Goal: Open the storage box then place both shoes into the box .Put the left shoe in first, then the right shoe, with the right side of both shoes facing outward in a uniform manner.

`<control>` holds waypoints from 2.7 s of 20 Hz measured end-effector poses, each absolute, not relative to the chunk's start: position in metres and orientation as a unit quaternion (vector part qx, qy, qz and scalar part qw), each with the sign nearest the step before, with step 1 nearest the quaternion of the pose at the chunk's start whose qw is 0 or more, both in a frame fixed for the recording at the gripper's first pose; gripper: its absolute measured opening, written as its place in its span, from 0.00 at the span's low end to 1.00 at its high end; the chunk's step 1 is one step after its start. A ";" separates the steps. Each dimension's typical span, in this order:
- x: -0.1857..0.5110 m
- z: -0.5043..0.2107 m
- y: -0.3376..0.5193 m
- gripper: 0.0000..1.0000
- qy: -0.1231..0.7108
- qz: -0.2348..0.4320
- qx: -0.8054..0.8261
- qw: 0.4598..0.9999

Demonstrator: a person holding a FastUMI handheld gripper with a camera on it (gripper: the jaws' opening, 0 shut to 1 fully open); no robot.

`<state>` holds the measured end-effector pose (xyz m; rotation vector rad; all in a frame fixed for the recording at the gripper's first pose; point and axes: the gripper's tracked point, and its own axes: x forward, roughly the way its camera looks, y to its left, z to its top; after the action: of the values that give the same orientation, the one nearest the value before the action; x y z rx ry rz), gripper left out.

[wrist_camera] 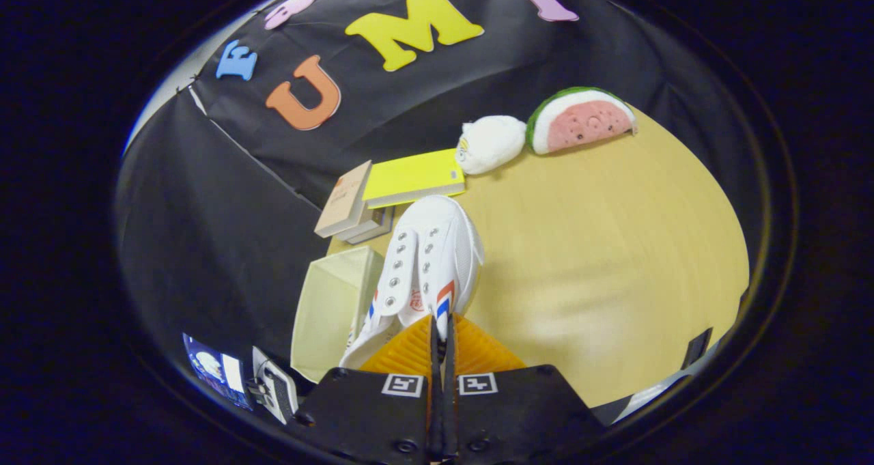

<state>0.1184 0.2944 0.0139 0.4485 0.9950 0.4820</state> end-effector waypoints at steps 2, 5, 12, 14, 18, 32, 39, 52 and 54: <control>0.112 0.027 0.337 0.05 0.458 0.240 0.209 0.830; 0.100 0.033 0.392 0.05 0.453 0.251 0.209 0.829; 0.082 -0.008 0.442 0.05 0.475 0.206 0.187 0.835; 0.080 -0.019 0.440 0.05 0.482 0.185 0.175 0.838; 0.079 -0.033 0.442 0.05 0.483 0.170 0.149 0.846; 0.096 0.067 0.354 1.00 0.201 0.168 0.072 0.962; 0.024 0.084 0.262 0.99 0.040 0.111 0.032 0.993; -0.027 0.048 0.218 0.99 0.017 0.069 0.014 0.997; -0.026 0.040 0.223 0.99 0.029 0.071 0.016 0.997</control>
<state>-0.0264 0.2232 0.0396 0.0328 0.0574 0.1417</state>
